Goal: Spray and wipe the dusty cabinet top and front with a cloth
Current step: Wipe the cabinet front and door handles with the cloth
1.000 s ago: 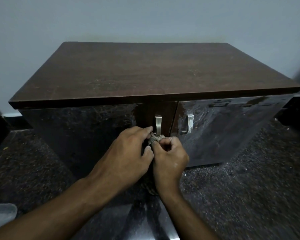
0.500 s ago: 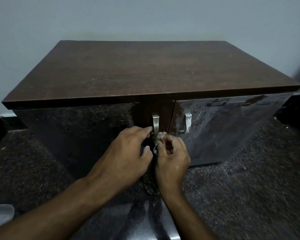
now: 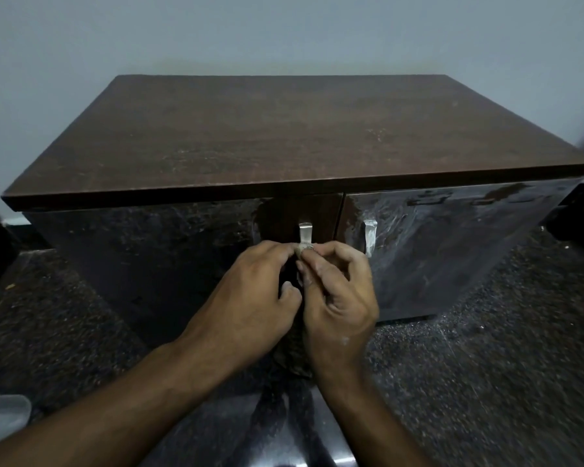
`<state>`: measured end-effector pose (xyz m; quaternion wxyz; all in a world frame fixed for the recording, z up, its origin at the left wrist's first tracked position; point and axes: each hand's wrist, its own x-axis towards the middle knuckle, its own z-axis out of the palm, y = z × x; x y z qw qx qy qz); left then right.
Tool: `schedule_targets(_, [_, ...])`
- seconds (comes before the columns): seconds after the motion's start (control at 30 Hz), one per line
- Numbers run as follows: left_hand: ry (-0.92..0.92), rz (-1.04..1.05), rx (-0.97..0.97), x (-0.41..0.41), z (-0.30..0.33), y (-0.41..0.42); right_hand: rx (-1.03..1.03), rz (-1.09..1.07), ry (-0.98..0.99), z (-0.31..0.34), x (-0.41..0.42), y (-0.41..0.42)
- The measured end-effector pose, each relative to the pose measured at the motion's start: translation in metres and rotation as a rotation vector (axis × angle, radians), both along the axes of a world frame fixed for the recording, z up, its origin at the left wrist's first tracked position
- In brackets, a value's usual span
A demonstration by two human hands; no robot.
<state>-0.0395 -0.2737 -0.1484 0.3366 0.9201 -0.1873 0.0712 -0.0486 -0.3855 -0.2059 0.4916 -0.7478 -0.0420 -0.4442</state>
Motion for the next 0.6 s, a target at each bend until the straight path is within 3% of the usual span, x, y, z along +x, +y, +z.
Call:
schedule_targets(0.2, [0.019,-0.011,-0.042,0.001,0.001,0.002,-0.12,-0.06,-0.065,0.026,0.02,-0.004])
schedule_targets(0.33, [0.038,-0.001,-0.071,0.001,0.001,0.002,-0.257,-0.081,-0.029,0.005,0.008,-0.006])
schedule_targets(0.6, [0.055,0.03,-0.133,0.001,0.005,-0.003,-0.156,0.004,0.007,-0.011,0.005,-0.006])
